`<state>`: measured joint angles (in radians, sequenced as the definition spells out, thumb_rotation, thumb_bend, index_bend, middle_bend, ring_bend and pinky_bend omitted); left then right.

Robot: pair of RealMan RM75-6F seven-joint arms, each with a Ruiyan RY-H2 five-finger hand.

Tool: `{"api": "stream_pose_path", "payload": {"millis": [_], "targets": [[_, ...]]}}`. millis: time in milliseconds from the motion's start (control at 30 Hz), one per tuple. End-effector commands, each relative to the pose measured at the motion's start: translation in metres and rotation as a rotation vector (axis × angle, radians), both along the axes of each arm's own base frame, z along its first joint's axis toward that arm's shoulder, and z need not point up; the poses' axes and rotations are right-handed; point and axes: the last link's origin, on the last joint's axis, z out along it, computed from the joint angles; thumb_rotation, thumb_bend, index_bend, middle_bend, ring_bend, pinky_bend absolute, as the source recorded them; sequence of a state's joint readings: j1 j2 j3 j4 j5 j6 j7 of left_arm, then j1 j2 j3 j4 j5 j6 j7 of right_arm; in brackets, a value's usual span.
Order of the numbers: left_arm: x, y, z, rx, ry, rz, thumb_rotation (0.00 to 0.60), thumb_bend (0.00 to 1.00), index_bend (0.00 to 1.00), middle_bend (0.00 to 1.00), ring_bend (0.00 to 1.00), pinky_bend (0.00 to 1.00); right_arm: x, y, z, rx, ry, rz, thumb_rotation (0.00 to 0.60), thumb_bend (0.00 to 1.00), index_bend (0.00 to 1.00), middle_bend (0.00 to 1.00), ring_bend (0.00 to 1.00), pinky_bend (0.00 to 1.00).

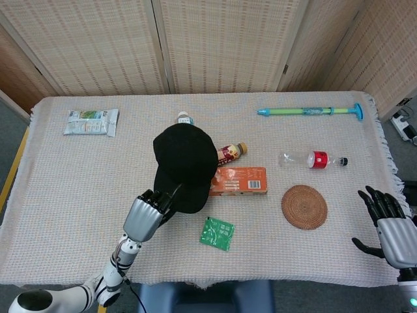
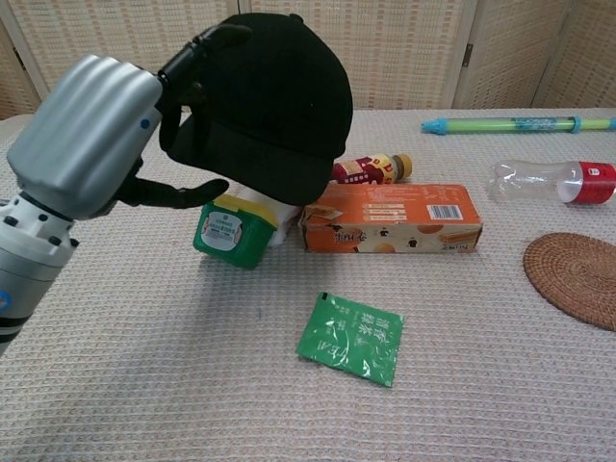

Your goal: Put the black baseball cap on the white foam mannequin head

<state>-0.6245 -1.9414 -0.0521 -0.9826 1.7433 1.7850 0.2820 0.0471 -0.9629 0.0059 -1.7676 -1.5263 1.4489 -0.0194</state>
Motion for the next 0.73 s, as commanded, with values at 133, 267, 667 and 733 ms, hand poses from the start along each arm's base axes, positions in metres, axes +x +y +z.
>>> {"api": "stream_pose_path", "payload": {"millis": [133,267,667,733], "targets": [[-0.059,-0.035,0.063,-0.065,-0.007,0.248,0.6,0.13,0.01,0.29,0.29,0.49,0.001,0.001,-0.003,0.006,0.006,0.002,0.6,0.11,0.0,0.0,0.0,0.0],[-0.096,-0.057,0.106,-0.063,-0.005,0.387,0.6,0.13,0.03,0.27,0.24,0.4,0.002,0.002,-0.006,0.018,0.011,0.005,0.6,0.11,0.0,0.0,0.0,0.0],[-0.176,-0.1,0.173,-0.173,0.005,0.764,0.6,0.13,0.16,0.18,0.09,0.24,0.006,0.002,-0.022,0.042,0.041,0.015,0.6,0.11,0.0,0.0,0.0,0.0],[-0.174,-0.099,0.178,-0.157,-0.008,0.738,0.6,0.13,0.16,0.17,0.08,0.24,0.005,0.001,-0.023,0.044,0.049,0.01,0.6,0.11,0.0,0.0,0.0,0.0]]}}
